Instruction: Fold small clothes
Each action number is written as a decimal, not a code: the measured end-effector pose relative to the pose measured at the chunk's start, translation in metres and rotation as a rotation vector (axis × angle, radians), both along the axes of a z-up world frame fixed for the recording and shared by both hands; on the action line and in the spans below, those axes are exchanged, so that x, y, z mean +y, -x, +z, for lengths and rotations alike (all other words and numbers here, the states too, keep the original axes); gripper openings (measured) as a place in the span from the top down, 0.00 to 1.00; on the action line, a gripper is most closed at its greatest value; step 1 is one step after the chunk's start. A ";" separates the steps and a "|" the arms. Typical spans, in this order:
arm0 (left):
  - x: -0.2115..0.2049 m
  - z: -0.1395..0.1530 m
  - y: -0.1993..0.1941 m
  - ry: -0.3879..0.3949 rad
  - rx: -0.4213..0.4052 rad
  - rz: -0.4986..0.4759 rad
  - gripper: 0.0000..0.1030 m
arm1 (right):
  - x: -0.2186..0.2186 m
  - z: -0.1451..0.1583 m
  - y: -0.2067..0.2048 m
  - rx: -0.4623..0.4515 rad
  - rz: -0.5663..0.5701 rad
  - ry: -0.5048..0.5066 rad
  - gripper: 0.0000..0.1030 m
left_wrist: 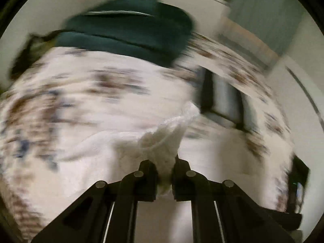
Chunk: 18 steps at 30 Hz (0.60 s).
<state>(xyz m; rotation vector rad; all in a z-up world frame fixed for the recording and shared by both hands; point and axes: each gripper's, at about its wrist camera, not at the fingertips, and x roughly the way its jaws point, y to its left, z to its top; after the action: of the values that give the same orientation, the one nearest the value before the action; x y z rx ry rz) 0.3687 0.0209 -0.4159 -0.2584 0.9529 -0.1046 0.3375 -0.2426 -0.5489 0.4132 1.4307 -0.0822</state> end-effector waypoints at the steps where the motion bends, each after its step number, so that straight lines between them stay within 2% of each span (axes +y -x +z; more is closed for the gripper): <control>1: -0.023 -0.001 -0.001 0.006 0.001 -0.037 0.92 | -0.016 0.002 0.002 -0.004 -0.017 0.003 0.28; 3: -0.093 -0.006 -0.005 0.041 0.019 -0.147 0.92 | -0.045 0.005 0.006 -0.004 -0.049 0.012 0.28; 6: -0.164 -0.011 -0.004 0.070 0.047 -0.256 0.91 | -0.093 0.005 0.016 0.005 -0.099 0.024 0.28; 10: -0.217 -0.028 -0.003 0.074 0.128 -0.332 0.88 | -0.148 -0.001 0.034 0.031 -0.150 0.027 0.28; 13: -0.229 -0.034 -0.001 0.040 0.126 -0.324 0.72 | -0.178 -0.004 0.047 0.043 -0.168 0.025 0.28; 15: -0.218 -0.030 0.002 0.036 0.095 -0.300 0.50 | -0.192 -0.003 0.053 0.045 -0.185 0.002 0.28; 16: -0.213 -0.030 0.004 0.029 0.080 -0.284 0.42 | -0.197 -0.002 0.058 0.044 -0.193 -0.007 0.28; 18: -0.197 -0.031 0.009 0.002 0.055 -0.247 0.09 | -0.204 0.002 0.060 0.033 -0.210 -0.036 0.28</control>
<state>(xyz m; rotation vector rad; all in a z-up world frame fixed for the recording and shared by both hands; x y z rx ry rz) 0.3593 -0.1759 -0.4467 -0.1447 1.0363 -0.3269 0.2771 -0.4470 -0.5468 0.5928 1.4193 -0.2342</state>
